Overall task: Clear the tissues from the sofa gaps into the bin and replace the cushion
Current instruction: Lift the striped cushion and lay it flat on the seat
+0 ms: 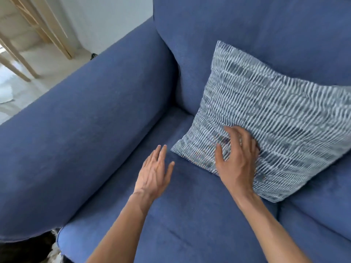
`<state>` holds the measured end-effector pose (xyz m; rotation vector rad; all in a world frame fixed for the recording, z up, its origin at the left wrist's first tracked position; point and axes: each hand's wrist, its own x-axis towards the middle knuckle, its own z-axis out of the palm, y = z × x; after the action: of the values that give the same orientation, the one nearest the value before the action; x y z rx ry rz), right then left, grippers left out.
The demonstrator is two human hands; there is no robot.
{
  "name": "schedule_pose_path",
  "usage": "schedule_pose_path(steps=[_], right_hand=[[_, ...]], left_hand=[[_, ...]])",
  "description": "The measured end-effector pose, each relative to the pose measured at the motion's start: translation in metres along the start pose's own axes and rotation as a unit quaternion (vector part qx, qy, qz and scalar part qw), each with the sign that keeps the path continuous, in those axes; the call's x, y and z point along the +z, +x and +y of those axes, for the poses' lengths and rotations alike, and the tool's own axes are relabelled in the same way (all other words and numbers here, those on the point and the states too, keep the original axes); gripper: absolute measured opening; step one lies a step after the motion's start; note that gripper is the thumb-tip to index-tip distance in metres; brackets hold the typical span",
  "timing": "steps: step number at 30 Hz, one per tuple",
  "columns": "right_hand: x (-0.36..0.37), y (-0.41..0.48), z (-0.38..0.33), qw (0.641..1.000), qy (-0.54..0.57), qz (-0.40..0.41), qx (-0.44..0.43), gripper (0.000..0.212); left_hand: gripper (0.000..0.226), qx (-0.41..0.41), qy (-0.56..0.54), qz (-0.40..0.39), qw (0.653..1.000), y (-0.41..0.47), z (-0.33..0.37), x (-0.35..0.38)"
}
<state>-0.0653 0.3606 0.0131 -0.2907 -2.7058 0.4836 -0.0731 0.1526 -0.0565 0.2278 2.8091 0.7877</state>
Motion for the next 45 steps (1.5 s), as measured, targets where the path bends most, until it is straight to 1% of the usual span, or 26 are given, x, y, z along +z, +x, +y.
schedule_pose_path(steps=[3,5,7,8,10,12,14,16,18,21,23,26,29,30,31,33,35,37,38,39,41,43,44,45], right_hand=[[-0.030,0.032,0.000,0.997,0.013,0.078,-0.023,0.043],[-0.052,0.050,0.004,0.992,0.006,0.120,-0.024,0.043],[-0.071,0.067,0.014,0.991,-0.016,0.135,0.002,0.049],[-0.079,0.074,0.019,0.991,-0.031,0.130,0.016,0.054],[-0.088,0.085,0.031,0.992,-0.057,0.109,0.033,0.064],[-0.094,0.090,0.039,0.993,-0.073,0.071,0.055,0.065],[-0.097,0.091,0.042,0.994,-0.093,0.012,0.064,0.055],[-0.100,0.089,0.037,0.992,-0.101,-0.057,0.048,0.045],[-0.105,0.080,0.027,0.990,-0.090,-0.109,0.024,0.038],[-0.115,0.058,0.012,0.988,-0.060,-0.142,0.008,0.029],[-0.120,0.042,0.004,0.987,-0.049,-0.156,0.013,0.027],[-0.122,0.024,-0.004,0.982,-0.038,-0.180,0.031,0.032],[-0.124,0.019,-0.010,0.980,-0.038,-0.190,0.042,0.036],[-0.125,0.020,-0.012,0.981,-0.038,-0.188,0.041,0.036],[-0.127,0.023,-0.013,0.982,-0.040,-0.183,0.037,0.037],[-0.128,0.029,-0.015,0.984,-0.047,-0.171,0.022,0.037],[-0.128,0.037,-0.015,0.986,-0.055,-0.157,0.007,0.035],[-0.126,0.046,-0.011,0.988,-0.060,-0.143,-0.006,0.033],[-0.124,0.052,-0.008,0.988,-0.064,-0.141,-0.010,0.035],[-0.122,0.058,-0.004,0.987,-0.073,-0.145,-0.014,0.038],[-0.121,0.069,0.005,0.981,-0.099,-0.165,-0.027,0.045],[-0.123,0.078,0.011,0.975,-0.117,-0.188,-0.035,0.051],[-0.126,0.082,0.013,0.970,-0.128,-0.202,-0.043,0.054],[-0.129,0.086,0.015,0.964,-0.145,-0.217,-0.053,0.058]], left_hand=[[0.068,0.016,-0.018,-0.015,1.000,0.025,0.017,0.001],[0.076,0.027,-0.018,-0.037,0.999,0.038,0.021,0.003],[0.083,0.026,-0.031,-0.053,0.998,0.052,0.023,0.004],[0.084,0.024,-0.043,-0.052,0.997,0.059,0.022,0.005],[0.084,0.028,-0.063,-0.057,0.996,0.070,0.021,0.007],[0.077,0.032,-0.070,-0.071,0.994,0.081,0.022,0.010],[0.056,0.037,-0.067,-0.068,0.995,0.092,0.021,0.009],[0.036,0.041,-0.053,-0.064,0.996,0.101,0.020,0.004],[0.030,0.045,-0.048,-0.071,0.995,0.108,0.016,-0.003],[0.019,0.039,-0.078,-0.071,0.994,0.112,0.003,-0.012],[0.020,0.040,-0.097,-0.075,0.992,0.112,-0.003,-0.019],[0.020,0.046,-0.100,-0.108,0.988,0.110,-0.006,-0.022],[0.013,0.008,-0.174,-0.133,0.976,0.108,-0.004,-0.024],[0.013,-0.006,-0.213,-0.143,0.967,0.106,-0.002,-0.027],[0.021,-0.019,-0.251,-0.155,0.955,0.106,0.003,-0.033],[0.046,-0.028,-0.313,-0.196,0.929,0.109,0.017,-0.050],[0.065,0.008,-0.351,-0.252,0.902,0.115,0.037,-0.076],[0.072,0.056,-0.385,-0.292,0.874,0.121,0.060,-0.103],[0.071,0.066,-0.396,-0.294,0.868,0.123,0.073,-0.115],[0.069,0.067,-0.399,-0.282,0.870,0.126,0.085,-0.125],[0.064,0.061,-0.386,-0.219,0.894,0.130,0.107,-0.131],[0.053,0.060,-0.370,-0.131,0.918,0.134,0.122,-0.128],[0.049,0.064,-0.365,-0.100,0.923,0.136,0.125,-0.125],[0.046,0.069,-0.364,-0.086,0.925,0.138,0.127,-0.125]])
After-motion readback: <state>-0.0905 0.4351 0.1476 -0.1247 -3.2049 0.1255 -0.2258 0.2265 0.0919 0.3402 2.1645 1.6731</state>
